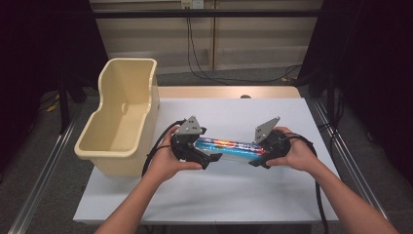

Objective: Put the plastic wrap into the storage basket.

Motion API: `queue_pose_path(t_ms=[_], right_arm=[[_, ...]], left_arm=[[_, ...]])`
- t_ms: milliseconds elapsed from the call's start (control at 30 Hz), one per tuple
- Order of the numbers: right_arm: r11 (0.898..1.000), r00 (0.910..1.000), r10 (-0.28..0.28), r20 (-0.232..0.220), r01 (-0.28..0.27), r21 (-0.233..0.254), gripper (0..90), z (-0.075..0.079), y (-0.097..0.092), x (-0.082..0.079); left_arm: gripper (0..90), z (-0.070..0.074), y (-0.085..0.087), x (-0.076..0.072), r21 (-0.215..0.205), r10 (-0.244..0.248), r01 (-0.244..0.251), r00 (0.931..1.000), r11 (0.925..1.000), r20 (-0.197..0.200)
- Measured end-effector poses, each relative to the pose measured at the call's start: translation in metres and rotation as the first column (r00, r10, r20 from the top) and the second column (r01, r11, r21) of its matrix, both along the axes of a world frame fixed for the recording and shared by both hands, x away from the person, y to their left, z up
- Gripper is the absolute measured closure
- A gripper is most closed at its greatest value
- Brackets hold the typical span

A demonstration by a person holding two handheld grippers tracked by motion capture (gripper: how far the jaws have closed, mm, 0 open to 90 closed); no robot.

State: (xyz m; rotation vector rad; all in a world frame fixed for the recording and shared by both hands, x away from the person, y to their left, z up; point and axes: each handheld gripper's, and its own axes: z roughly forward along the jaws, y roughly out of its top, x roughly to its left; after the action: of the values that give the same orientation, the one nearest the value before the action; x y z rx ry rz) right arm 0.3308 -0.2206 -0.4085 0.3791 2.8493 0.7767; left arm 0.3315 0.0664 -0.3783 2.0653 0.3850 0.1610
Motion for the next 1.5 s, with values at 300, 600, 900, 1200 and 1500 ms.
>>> queue_pose_path(t_ms=[300,600,900,1200,1500], right_arm=[[0.997,0.9973,0.072,0.014,-0.072,-0.007,31.6,0.006,0.011,-0.006],[0.991,0.9907,0.136,0.013,-0.135,-0.012,31.6,0.009,0.023,-0.012],[0.981,0.9804,0.196,0.025,-0.196,-0.001,31.6,0.015,0.030,-0.016],[0.974,0.9737,0.225,0.036,-0.225,-0.003,31.6,0.017,0.033,-0.018],[0.964,0.9648,0.262,0.026,-0.263,0.030,31.6,0.019,0.030,-0.018]], left_arm=[[0.9,0.007,-0.020,0.008,0.147,-0.112,0.109,0.9937,0.9831,0.007],[4.6,0.001,-0.040,0.007,0.268,-0.218,0.219,0.9754,0.9382,-0.032],[10.2,-0.004,-0.052,0.008,0.390,-0.268,0.291,0.9567,0.8735,-0.112],[23.9,-0.009,-0.057,0.009,0.465,-0.247,0.347,0.9324,0.8145,-0.264],[31.0,-0.007,-0.063,0.005,0.502,-0.192,0.365,0.9117,0.7839,-0.363]])
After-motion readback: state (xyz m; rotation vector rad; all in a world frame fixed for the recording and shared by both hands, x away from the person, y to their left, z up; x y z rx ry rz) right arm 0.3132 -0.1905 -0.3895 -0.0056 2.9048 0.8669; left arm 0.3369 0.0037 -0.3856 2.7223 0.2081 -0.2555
